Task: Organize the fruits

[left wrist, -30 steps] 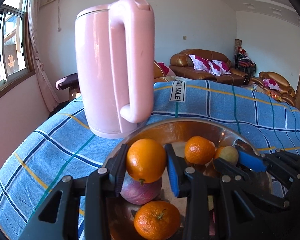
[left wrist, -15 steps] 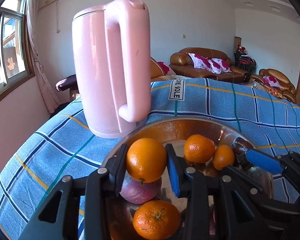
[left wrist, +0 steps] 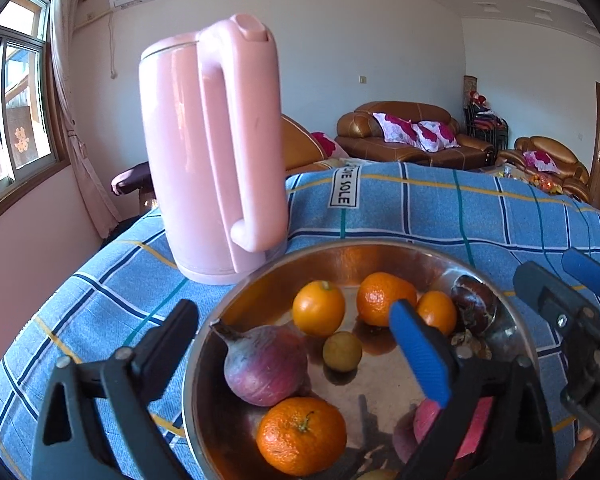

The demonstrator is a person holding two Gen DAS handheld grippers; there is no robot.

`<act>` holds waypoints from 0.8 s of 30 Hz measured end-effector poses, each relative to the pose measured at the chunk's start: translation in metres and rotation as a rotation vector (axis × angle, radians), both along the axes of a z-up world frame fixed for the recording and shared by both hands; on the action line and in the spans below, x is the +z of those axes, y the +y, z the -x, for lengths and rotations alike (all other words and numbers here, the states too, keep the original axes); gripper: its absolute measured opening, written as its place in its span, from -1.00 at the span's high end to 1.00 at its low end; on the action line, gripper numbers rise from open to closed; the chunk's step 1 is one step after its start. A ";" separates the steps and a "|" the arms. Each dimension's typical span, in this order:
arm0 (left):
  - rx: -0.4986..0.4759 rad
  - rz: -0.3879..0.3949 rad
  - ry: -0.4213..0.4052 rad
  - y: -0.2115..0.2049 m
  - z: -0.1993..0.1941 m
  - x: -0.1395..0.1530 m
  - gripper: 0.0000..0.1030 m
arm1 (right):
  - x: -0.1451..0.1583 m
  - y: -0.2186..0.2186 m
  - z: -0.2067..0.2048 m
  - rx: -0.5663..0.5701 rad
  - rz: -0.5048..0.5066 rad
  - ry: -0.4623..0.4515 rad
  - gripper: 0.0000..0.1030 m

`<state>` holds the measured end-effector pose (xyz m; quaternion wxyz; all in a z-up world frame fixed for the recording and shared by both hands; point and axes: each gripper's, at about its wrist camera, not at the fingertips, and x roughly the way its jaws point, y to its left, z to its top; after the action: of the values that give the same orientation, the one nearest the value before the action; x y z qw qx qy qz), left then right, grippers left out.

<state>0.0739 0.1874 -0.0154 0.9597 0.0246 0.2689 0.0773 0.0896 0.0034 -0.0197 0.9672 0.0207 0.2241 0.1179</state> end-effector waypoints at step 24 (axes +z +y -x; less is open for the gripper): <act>0.128 0.019 -0.159 0.012 0.049 0.012 -1.00 | 0.012 -0.006 0.037 -0.123 -0.001 -0.257 -0.53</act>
<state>0.0247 0.1989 -0.0034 0.9714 -0.0079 0.1935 0.1378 0.0526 -0.0025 -0.0077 0.9933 0.0194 0.0966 0.0603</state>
